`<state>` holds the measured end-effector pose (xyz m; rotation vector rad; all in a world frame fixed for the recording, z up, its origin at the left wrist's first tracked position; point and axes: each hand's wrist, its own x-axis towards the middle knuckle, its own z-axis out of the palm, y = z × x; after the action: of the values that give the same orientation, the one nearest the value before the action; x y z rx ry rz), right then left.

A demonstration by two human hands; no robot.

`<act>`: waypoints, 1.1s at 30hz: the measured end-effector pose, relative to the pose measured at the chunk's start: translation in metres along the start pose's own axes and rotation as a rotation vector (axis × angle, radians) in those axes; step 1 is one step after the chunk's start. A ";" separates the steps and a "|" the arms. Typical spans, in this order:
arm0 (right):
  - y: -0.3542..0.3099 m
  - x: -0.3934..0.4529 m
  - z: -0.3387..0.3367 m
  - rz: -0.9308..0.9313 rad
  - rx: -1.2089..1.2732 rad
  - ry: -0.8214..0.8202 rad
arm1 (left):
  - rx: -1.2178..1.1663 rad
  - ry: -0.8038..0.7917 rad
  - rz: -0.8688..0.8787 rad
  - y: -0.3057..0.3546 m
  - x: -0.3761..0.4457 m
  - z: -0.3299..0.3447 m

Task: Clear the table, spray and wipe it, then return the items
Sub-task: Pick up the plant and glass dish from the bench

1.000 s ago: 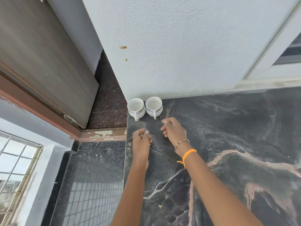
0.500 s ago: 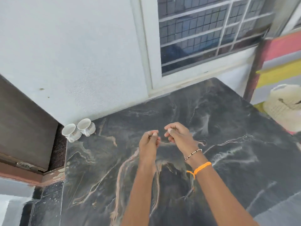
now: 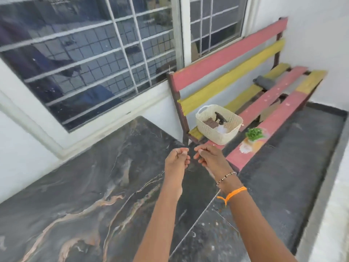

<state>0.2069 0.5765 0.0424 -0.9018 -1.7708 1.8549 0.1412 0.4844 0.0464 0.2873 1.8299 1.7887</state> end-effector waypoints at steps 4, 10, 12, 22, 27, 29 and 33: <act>0.005 0.022 -0.066 0.016 0.036 0.098 | 0.043 -0.109 -0.021 -0.006 0.021 0.072; 0.016 0.077 -0.151 0.067 0.051 0.193 | 0.107 -0.236 -0.032 -0.020 0.070 0.163; 0.019 0.102 -0.179 0.080 0.039 0.222 | 0.102 -0.268 -0.054 -0.025 0.092 0.193; 0.060 0.227 -0.305 0.220 0.054 0.345 | 0.362 -0.405 -0.279 -0.057 0.186 0.315; 0.117 0.289 -0.356 0.350 0.054 0.317 | 0.380 -0.319 -0.359 -0.095 0.222 0.355; 0.138 0.314 -0.374 0.410 0.038 0.292 | 0.391 -0.307 -0.385 -0.108 0.236 0.373; 0.180 0.376 -0.421 0.512 0.027 0.261 | 0.420 -0.275 -0.492 -0.133 0.270 0.422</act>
<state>0.2620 1.1194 -0.1879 -1.6218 -1.4418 1.9276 0.1706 0.9719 -0.1276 0.2022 1.8581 0.9801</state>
